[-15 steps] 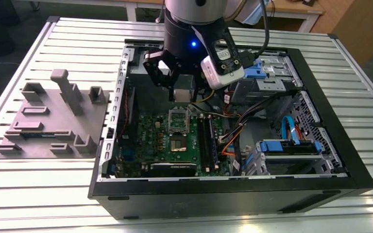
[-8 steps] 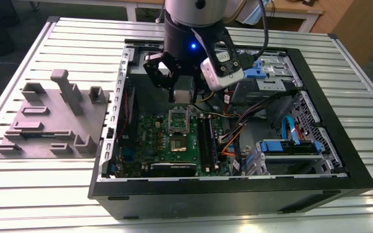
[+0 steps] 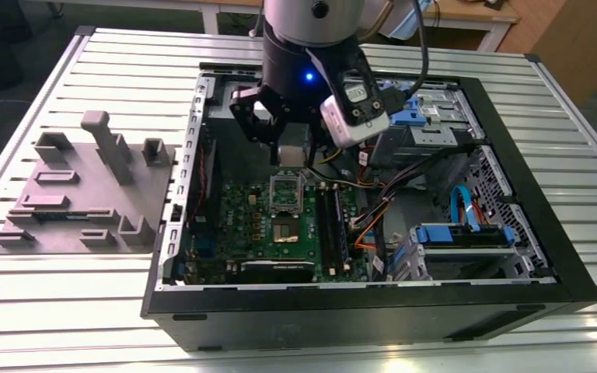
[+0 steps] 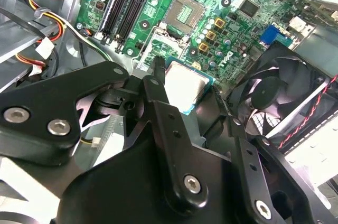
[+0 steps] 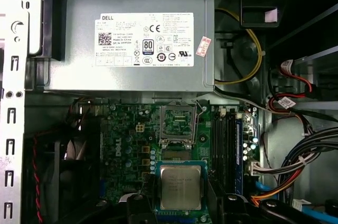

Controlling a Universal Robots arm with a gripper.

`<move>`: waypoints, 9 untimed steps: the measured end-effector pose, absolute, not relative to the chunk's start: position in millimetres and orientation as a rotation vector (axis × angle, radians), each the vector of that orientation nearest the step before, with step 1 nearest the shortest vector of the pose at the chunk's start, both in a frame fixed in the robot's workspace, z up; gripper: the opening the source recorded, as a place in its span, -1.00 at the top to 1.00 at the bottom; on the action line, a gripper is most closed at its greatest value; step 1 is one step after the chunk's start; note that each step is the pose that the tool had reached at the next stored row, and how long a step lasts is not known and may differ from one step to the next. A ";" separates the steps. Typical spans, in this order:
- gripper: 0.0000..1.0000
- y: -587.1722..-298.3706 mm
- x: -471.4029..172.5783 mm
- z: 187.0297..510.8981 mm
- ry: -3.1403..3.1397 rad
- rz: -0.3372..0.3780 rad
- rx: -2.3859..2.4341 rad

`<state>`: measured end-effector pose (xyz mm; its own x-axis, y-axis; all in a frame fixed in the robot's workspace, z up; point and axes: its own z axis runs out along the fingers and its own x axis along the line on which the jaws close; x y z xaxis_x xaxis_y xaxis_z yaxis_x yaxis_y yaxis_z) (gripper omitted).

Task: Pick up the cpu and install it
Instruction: 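Place the cpu into insertion slot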

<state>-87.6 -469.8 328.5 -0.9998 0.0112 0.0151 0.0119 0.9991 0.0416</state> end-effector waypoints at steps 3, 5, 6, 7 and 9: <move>0.05 -469.8 -87.6 327.4 -3.126 -0.065 -0.018; 0.05 -469.8 -87.6 326.6 -3.126 -0.065 -0.018; 0.05 -469.8 -87.6 326.2 -3.126 -0.065 -0.018; 0.05 -469.8 -87.6 325.8 -3.126 -0.065 -0.018; 0.05 -469.8 -87.6 325.0 -3.126 -0.065 -0.018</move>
